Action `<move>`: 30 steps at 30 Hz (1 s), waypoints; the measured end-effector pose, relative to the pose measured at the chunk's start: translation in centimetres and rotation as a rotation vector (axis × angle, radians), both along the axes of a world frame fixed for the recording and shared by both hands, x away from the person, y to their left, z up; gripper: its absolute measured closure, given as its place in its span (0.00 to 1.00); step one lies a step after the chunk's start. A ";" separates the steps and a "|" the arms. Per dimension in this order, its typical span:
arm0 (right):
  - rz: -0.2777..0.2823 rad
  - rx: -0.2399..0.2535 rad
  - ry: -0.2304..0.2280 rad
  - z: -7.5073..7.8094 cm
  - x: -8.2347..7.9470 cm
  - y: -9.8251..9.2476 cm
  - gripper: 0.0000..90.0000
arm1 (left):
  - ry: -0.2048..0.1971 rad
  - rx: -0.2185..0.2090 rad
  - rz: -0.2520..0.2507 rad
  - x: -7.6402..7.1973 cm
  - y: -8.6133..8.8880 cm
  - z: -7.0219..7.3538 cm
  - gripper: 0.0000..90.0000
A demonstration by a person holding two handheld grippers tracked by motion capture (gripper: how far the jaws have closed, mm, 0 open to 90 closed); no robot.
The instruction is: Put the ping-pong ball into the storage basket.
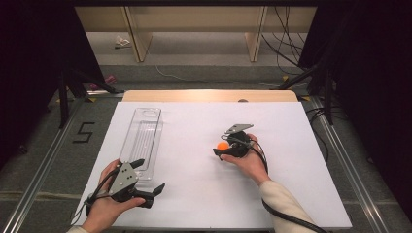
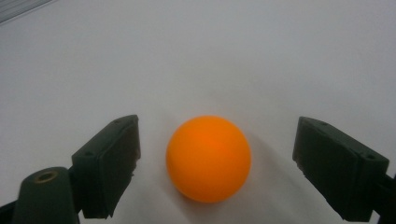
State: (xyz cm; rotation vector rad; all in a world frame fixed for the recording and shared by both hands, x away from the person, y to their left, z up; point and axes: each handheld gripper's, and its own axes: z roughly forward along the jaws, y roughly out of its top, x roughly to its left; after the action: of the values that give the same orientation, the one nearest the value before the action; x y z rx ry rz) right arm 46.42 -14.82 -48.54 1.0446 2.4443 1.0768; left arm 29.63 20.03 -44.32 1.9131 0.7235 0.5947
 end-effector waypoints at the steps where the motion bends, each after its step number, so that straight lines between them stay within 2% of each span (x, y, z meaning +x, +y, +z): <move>1: 0.001 -0.002 0.000 0.0 0.0 0.0 0.18 | -0.001 -0.001 0.000 0.0 0.0 0.0 0.00; 14: 0.003 -0.019 0.010 -0.3 0.2 0.3 0.21 | 0.000 -0.001 -0.001 0.0 0.0 0.0 0.00; 30: 0.016 -0.037 0.006 -0.5 0.2 0.6 0.33 | -0.001 -0.003 -0.001 0.0 0.0 0.0 0.00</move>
State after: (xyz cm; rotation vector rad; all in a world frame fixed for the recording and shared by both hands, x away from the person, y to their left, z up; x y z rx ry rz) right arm 46.64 -14.23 -49.03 1.0207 2.4717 1.0313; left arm 29.62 20.05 -44.29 1.9104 0.7222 0.5932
